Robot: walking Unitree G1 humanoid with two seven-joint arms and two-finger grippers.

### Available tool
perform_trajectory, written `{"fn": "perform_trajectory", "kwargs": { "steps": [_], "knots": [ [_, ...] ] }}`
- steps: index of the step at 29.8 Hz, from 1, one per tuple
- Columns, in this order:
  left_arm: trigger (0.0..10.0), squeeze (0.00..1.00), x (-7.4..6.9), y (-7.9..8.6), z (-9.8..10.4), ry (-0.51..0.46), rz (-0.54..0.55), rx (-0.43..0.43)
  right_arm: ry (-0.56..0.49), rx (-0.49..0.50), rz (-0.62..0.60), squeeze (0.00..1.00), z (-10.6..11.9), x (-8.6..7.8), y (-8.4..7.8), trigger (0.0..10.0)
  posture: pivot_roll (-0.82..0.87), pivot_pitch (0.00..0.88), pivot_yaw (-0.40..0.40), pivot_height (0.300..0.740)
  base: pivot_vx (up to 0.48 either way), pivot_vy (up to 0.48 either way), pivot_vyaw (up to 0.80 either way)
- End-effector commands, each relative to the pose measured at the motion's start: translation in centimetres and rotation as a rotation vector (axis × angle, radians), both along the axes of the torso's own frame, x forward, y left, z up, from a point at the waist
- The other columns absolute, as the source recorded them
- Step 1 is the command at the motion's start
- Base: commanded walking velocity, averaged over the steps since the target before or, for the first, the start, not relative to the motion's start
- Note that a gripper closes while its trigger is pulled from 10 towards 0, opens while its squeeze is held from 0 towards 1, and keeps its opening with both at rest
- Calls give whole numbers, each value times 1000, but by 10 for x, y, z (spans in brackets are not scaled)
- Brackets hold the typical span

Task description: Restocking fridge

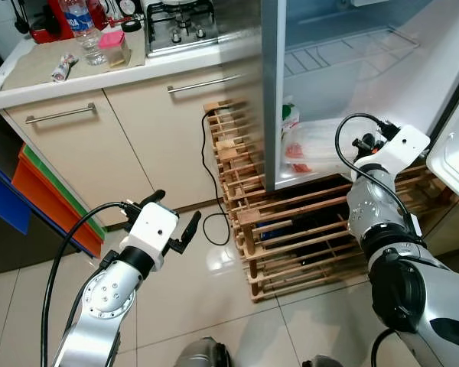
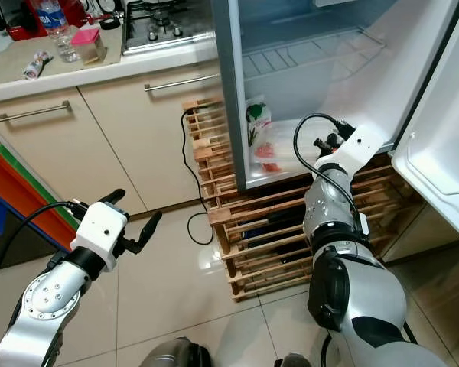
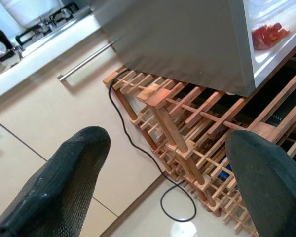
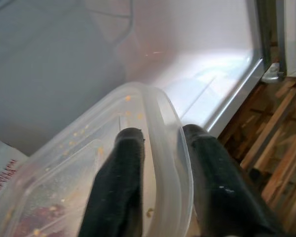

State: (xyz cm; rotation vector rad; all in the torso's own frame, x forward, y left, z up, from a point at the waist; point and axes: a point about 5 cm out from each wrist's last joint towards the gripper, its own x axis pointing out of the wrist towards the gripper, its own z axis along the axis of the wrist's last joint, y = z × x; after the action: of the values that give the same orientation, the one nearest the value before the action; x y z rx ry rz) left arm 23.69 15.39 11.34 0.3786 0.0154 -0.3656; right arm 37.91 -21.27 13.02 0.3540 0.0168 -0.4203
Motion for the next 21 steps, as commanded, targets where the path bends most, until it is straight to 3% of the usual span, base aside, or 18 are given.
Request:
{"fn": "perform_trajectory", "kwargs": {
  "steps": [1,8,14,21],
  "knots": [
    [10000,0,-2,1,1,1,11,4,20,-29,13,1000,3,3,4,10000,131,110,142,715,0,0,0],
    [10000,0,-3,-2,1,1,-5,10,12,-41,-14,1000,7,4,1,10000,132,109,141,715,0,0,0],
    [10000,0,-1,-3,1,-11,18,15,5,-194,-24,1000,18,7,0,10000,131,108,129,715,0,0,0],
    [10000,0,1,-7,1,-18,28,5,5,-275,-47,1000,25,7,-5,10000,125,107,118,715,0,0,0]
  ]
}}
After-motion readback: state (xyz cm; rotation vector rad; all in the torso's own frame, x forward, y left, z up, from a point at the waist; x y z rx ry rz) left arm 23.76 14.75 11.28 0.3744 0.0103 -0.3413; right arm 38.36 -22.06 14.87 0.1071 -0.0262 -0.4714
